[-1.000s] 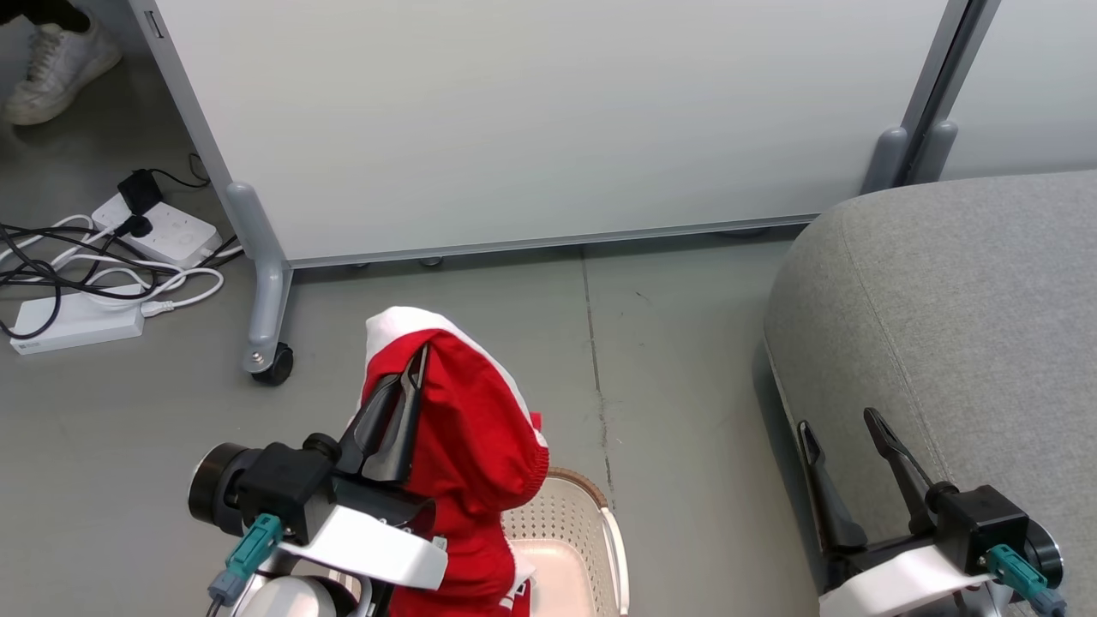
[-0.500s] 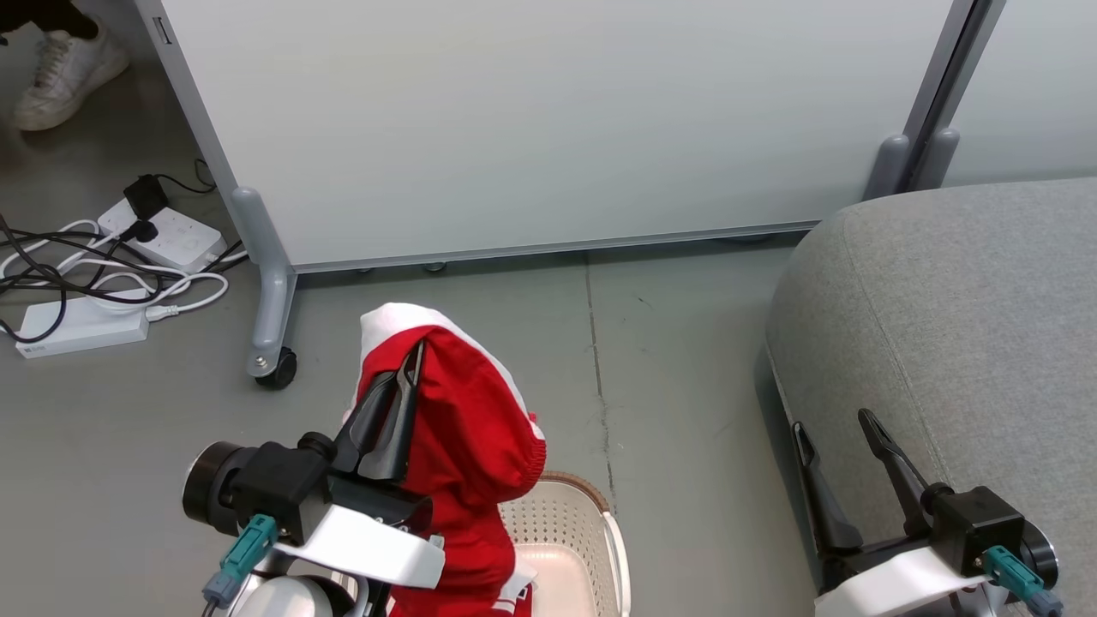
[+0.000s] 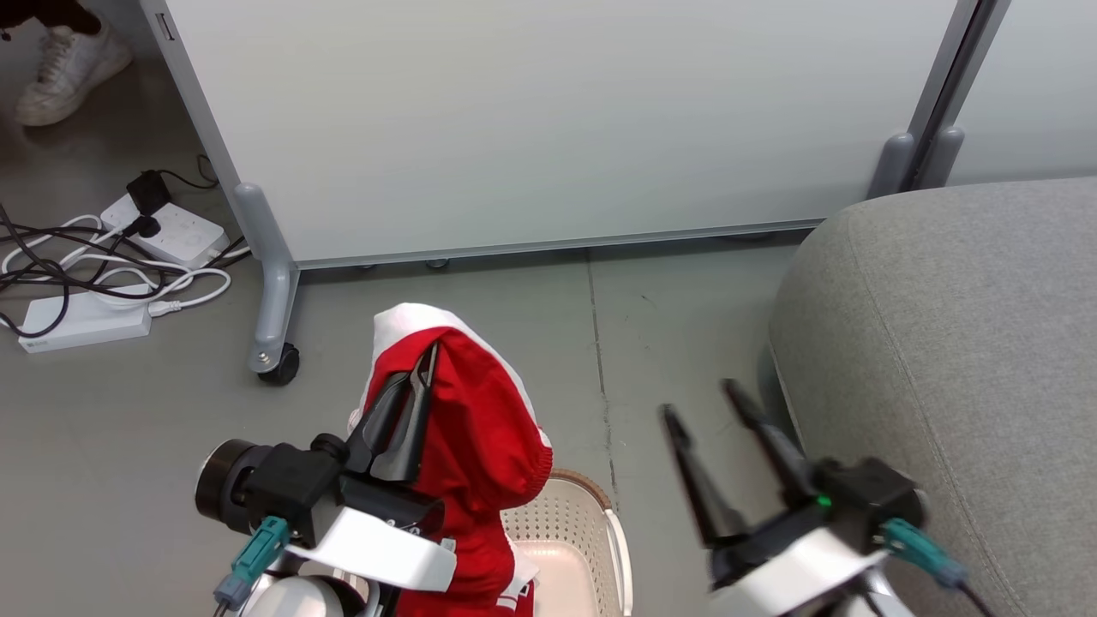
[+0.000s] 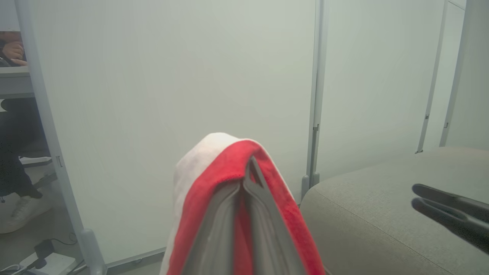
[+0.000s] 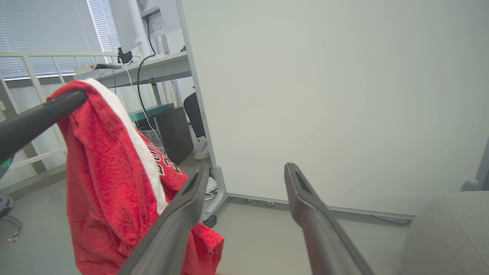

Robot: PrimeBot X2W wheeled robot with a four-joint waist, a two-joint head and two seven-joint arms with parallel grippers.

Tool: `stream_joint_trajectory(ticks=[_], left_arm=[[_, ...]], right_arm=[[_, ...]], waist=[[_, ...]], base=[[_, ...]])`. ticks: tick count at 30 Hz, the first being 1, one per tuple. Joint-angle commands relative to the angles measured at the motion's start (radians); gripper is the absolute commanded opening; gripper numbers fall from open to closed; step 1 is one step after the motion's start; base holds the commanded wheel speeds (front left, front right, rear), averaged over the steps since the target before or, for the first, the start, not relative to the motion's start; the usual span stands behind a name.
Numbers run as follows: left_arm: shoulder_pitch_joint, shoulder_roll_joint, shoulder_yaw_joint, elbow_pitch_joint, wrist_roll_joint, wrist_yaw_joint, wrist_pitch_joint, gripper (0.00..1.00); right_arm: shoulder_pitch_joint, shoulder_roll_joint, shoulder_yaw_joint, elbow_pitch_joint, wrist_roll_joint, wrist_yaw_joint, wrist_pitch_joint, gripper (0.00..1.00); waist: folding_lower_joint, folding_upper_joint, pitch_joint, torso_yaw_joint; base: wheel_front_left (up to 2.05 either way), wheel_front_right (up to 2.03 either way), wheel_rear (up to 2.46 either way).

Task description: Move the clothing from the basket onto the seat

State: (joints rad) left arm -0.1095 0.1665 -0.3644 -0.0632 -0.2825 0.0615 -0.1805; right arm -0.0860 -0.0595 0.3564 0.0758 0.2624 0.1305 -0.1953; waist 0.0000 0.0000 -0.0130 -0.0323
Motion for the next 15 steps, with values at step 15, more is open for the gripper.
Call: stream_joint_trajectory(ticks=[15], left_arm=[[-0.058, -0.024, -0.070, -0.005, 0.011, -0.029, -0.004, 0.00]], right_arm=[[-0.330, 0.006, 0.447, 0.238, 0.187, 0.001, -0.052, 1.00]], waist=[[0.0000, 0.0000, 0.018, 0.059]], base=[[0.00, 0.00, 0.00]])
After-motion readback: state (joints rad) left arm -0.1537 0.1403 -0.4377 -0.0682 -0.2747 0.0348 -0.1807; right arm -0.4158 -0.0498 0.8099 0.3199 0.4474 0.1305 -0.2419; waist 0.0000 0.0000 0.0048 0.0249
